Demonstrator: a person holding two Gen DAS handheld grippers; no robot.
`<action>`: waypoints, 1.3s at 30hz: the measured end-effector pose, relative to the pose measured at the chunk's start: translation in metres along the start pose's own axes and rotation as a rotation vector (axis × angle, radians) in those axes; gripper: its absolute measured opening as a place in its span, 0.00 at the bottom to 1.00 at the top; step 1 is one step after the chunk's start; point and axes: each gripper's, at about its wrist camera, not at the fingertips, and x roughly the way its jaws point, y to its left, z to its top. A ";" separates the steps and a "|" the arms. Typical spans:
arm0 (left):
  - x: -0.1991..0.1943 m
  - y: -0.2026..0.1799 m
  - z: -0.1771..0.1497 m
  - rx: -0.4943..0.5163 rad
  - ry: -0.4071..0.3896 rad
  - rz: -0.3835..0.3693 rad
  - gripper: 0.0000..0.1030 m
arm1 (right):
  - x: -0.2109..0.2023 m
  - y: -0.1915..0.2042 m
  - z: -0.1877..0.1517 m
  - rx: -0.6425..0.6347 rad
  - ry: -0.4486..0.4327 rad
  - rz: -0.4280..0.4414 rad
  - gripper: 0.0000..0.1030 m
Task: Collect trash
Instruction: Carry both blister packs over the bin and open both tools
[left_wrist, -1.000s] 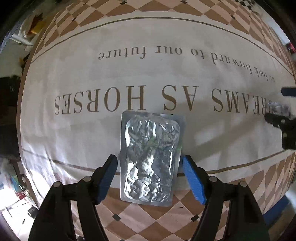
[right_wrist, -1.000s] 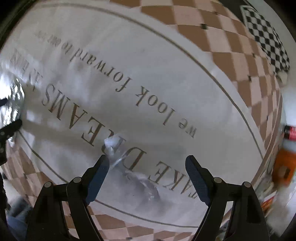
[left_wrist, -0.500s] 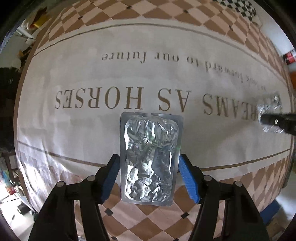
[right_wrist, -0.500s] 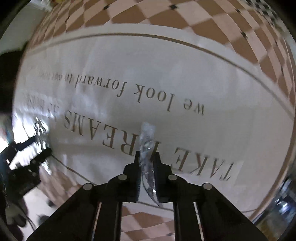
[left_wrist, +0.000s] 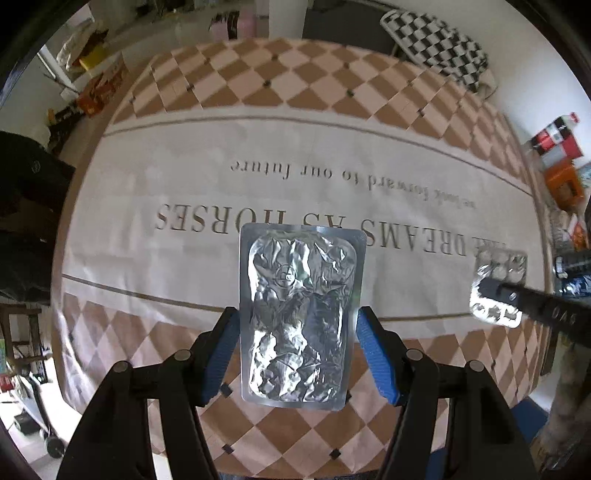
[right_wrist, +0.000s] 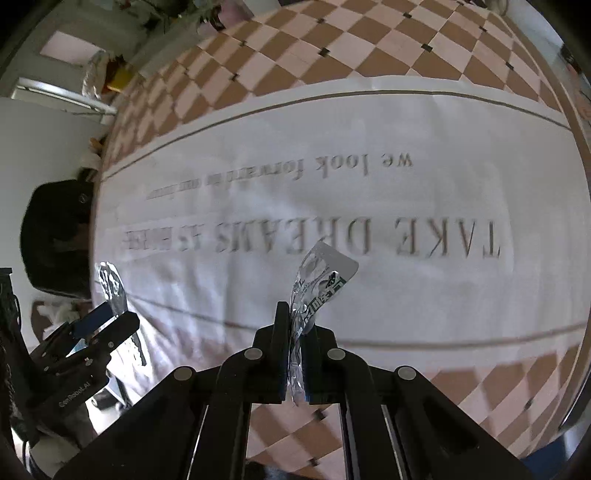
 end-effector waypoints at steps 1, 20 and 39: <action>-0.007 0.004 -0.007 0.007 -0.017 -0.008 0.60 | -0.002 0.008 -0.007 -0.001 -0.012 0.003 0.05; -0.049 0.112 -0.208 0.149 -0.048 -0.154 0.60 | 0.019 0.122 -0.316 0.161 -0.124 0.026 0.05; 0.273 0.202 -0.337 -0.141 0.339 -0.240 0.60 | 0.374 0.022 -0.418 0.339 0.175 0.034 0.05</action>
